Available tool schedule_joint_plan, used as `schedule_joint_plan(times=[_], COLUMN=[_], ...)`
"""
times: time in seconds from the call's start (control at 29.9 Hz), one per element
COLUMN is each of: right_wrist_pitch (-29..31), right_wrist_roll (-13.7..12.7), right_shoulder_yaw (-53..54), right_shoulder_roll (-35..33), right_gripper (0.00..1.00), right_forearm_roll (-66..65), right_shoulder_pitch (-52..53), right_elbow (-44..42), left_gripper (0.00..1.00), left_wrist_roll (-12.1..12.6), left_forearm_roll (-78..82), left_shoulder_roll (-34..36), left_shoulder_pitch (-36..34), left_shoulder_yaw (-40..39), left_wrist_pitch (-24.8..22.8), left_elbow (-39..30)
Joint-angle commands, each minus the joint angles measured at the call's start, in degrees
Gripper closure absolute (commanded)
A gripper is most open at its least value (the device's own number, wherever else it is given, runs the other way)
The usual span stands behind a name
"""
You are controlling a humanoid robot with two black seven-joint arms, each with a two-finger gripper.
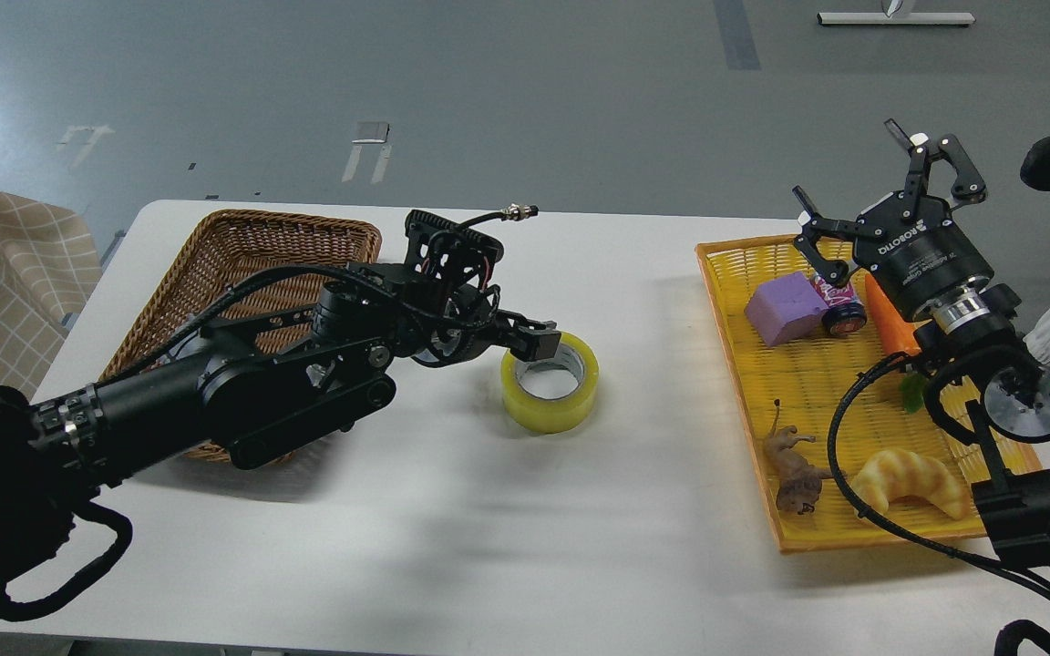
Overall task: Place and transfer tape with both arms
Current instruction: 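Reach the left gripper toward the tape roll on the table, then close the left gripper on the tape roll's rim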
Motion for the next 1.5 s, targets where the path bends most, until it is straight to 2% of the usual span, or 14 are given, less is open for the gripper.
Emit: schedule_joint_plan(times=[0.0, 0.53, 0.74, 0.87, 0.97, 1.04, 1.1, 1.14, 1.47], right_wrist_pitch=[0.0, 0.0, 0.0, 0.0, 0.0, 0.0, 0.0, 0.0, 0.0], right_wrist_roll=[0.0, 0.0, -0.1, 0.0, 0.0, -0.1, 0.0, 0.0, 0.0], right_shoulder_yaw=[0.0, 0.0, 0.0, 0.0, 0.0, 0.0, 0.0, 0.0, 0.0], right_shoulder_roll=[0.0, 0.0, 0.0, 0.0, 0.0, 0.0, 0.0, 0.0, 0.0], right_gripper=[0.00, 0.00, 0.00, 0.00, 0.00, 0.00, 0.00, 0.00, 0.00], right_forearm_roll=[0.0, 0.0, -0.1, -0.1, -0.1, -0.1, -0.1, -0.1, -0.1], right_shoulder_pitch=[0.0, 0.0, 0.0, 0.0, 0.0, 0.0, 0.0, -0.1, 0.0], right_elbow=[0.0, 0.0, 0.0, 0.0, 0.0, -0.1, -0.1, -0.1, -0.1], left_gripper=[0.02, 0.02, 0.03, 0.09, 0.23, 0.56, 0.71, 0.99, 1.00], left_wrist_roll=[0.0, -0.1, -0.8, -1.6, -2.1, -2.3, -2.5, -1.6, -1.6], left_forearm_roll=[0.0, 0.0, 0.0, 0.1, 0.2, 0.4, 0.4, 0.4, 0.1], left_shoulder_roll=[-0.9, -2.4, -2.9, -3.1, -3.1, -3.1, -3.2, -3.3, -4.4], left_shoulder_pitch=[0.0, 1.7, 1.6, 1.6, 1.6, 1.3, 1.1, 1.0, 0.8], left_shoulder_yaw=[1.2, 1.6, 4.2, 4.4, 4.4, 4.4, 4.3, 4.3, 4.2], left_wrist_pitch=[0.0, 0.0, 0.0, 0.0, 0.0, 0.0, 0.0, 0.0, 0.0], left_elbow=[1.2, 4.5, 4.9, 6.0, 6.4, 7.9, 8.1, 8.1, 8.1])
